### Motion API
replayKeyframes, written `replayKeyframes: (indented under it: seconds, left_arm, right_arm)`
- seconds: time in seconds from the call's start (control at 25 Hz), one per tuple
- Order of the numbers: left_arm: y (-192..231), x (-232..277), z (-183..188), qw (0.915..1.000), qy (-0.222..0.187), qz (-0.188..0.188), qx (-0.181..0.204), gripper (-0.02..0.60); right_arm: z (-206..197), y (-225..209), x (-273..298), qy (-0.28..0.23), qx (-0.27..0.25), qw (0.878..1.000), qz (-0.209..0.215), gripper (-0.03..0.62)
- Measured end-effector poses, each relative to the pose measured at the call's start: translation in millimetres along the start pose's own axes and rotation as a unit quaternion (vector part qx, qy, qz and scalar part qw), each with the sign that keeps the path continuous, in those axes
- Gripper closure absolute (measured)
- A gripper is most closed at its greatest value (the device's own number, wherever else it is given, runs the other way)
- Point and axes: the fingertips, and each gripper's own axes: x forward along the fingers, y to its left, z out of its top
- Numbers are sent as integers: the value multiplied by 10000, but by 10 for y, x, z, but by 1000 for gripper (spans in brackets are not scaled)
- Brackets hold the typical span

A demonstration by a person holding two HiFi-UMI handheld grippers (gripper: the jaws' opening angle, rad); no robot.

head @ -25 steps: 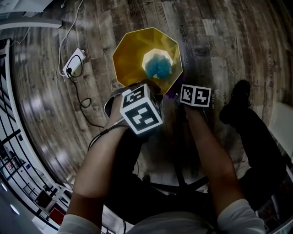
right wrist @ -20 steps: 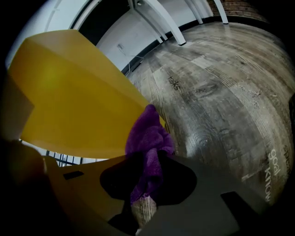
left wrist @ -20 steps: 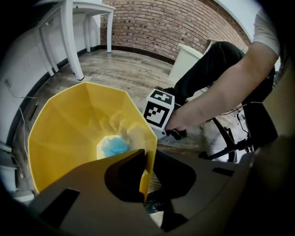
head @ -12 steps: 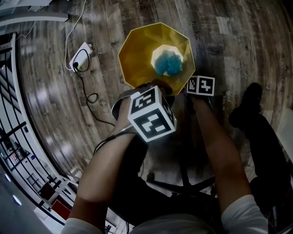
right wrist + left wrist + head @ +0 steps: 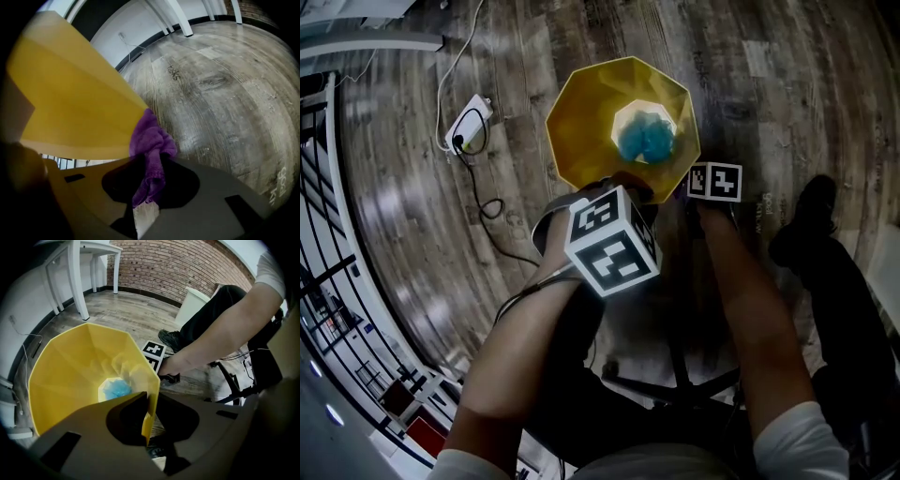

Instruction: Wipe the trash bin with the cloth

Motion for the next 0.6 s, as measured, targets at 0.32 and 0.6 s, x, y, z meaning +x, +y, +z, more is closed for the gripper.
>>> replayKeyframes:
  seconds: [0.32, 0.6]
  left_arm:
    - [55, 21, 75, 9984, -53, 11, -564, 531]
    - [87, -90, 420, 9914, -610, -95, -1152, 526]
  right_arm:
    - [11, 24, -614, -550, 432, 9973, 222, 505]
    - [-70, 79, -1126, -853, 714, 9930, 390, 505]
